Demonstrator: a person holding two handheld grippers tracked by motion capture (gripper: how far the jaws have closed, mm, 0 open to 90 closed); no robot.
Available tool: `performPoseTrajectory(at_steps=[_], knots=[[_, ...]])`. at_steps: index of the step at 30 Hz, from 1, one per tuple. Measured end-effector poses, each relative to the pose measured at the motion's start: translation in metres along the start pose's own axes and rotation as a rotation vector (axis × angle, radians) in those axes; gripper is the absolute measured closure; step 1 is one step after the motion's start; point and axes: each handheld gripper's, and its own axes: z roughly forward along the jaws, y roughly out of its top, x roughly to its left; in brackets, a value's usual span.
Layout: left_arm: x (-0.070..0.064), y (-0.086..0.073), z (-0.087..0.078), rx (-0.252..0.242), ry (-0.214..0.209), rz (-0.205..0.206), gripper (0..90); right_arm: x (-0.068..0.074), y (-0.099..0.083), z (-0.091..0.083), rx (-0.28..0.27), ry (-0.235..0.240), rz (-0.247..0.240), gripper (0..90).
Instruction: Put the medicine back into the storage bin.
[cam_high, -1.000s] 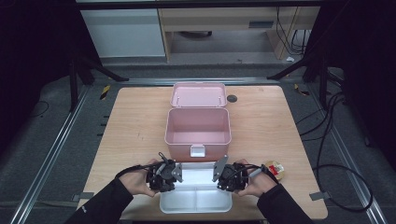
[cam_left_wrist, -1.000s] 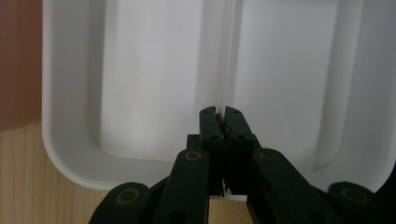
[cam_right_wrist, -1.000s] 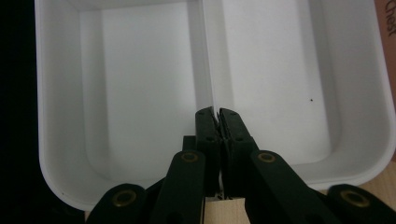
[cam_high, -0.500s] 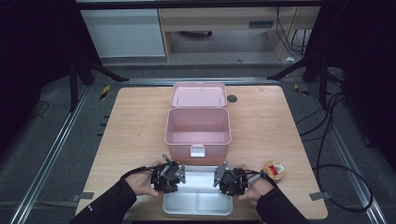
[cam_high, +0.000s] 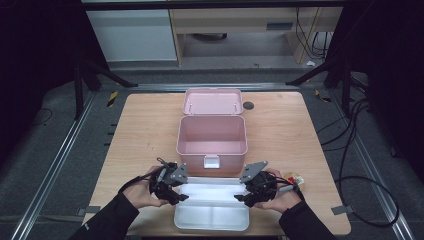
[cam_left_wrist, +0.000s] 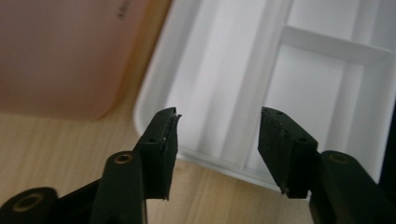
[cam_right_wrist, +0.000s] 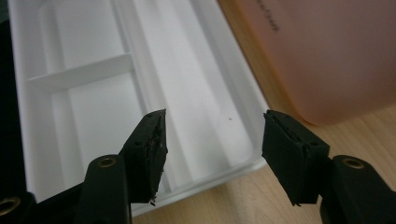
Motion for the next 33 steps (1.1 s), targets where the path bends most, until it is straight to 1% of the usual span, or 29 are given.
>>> performPoseTrajectory(at_steps=[1,2,3,4,6,7,9,11,12,13,15,16,17,18,19,20,22,24,25,27,30,31,33], knots=[[0.003,-0.002,-0.002,-0.013,0.022,-0.031,39.5,-0.001,-0.001,-0.002,-0.002,-0.018,0.016,35.1],[0.005,-0.005,-0.004,-0.028,0.032,-0.059,39.3,-0.002,-0.003,-0.004,-0.005,-0.038,0.038,32.6],[0.006,-0.009,-0.005,-0.042,0.040,-0.084,38.9,-0.003,-0.005,-0.006,-0.006,-0.060,0.062,32.2],[0.008,-0.012,-0.006,-0.053,0.052,-0.107,38.5,-0.005,-0.007,-0.009,-0.014,-0.080,0.074,31.9],[0.010,-0.019,-0.007,-0.064,0.064,-0.141,36.9,-0.007,-0.012,-0.013,-0.026,-0.107,0.116,29.9],[0.012,-0.024,-0.007,-0.072,0.077,-0.163,36.8,-0.010,-0.014,-0.016,-0.024,-0.126,0.134,29.3],[0.014,-0.031,-0.007,-0.079,0.089,-0.192,36.0,-0.014,-0.020,-0.022,-0.028,-0.173,0.181,27.6],[0.016,-0.036,-0.007,-0.090,0.108,-0.217,34.5,-0.019,-0.025,-0.028,-0.034,-0.201,0.226,26.1],[0.018,-0.038,-0.007,-0.095,0.114,-0.233,34.5,-0.022,-0.028,-0.031,-0.036,-0.222,0.248,26.4],[0.020,-0.041,-0.007,-0.096,0.125,-0.247,33.8,-0.024,-0.031,-0.034,-0.038,-0.233,0.263,26.6],[0.023,-0.046,-0.007,-0.098,0.134,-0.267,31.6,-0.028,-0.036,-0.039,-0.045,-0.263,0.290,25.4],[0.025,-0.049,-0.007,-0.100,0.149,-0.280,30.8,-0.031,-0.039,-0.041,-0.046,-0.281,0.309,24.3],[0.026,-0.051,-0.007,-0.103,0.158,-0.290,29.8,-0.035,-0.043,-0.044,-0.041,-0.300,0.332,21.8],[0.029,-0.055,-0.007,-0.103,0.162,-0.308,29.0,-0.037,-0.045,-0.046,-0.037,-0.314,0.348,19.8],[0.030,-0.057,-0.007,-0.105,0.171,-0.324,28.3,-0.040,-0.049,-0.048,-0.023,-0.337,0.377,18.9],[0.032,-0.059,-0.007,-0.107,0.179,-0.340,27.7,-0.043,-0.053,-0.050,-0.016,-0.356,0.392,17.9],[0.036,-0.063,-0.007,-0.106,0.185,-0.361,26.1,-0.047,-0.059,-0.053,-0.011,-0.377,0.422,17.1],[0.038,-0.066,-0.007,-0.108,0.206,-0.376,25.2,-0.050,-0.065,-0.055,0.001,-0.408,0.447,15.4],[0.039,-0.068,-0.007,-0.107,0.211,-0.388,25.0,-0.051,-0.067,-0.057,0.006,-0.415,0.458,14.7],[0.041,-0.070,-0.008,-0.112,0.220,-0.399,24.2,-0.054,-0.073,-0.060,0.007,-0.424,0.493,12.8],[0.044,-0.073,-0.008,-0.120,0.234,-0.417,23.9,-0.056,-0.079,-0.061,0.017,-0.434,0.522,10.6],[0.044,-0.074,-0.008,-0.122,0.233,-0.424,24.0,-0.057,-0.081,-0.060,0.026,-0.437,0.533,10.2],[0.046,-0.076,-0.008,-0.123,0.246,-0.432,24.0,-0.056,-0.084,-0.059,0.039,-0.444,0.544,9.9]])
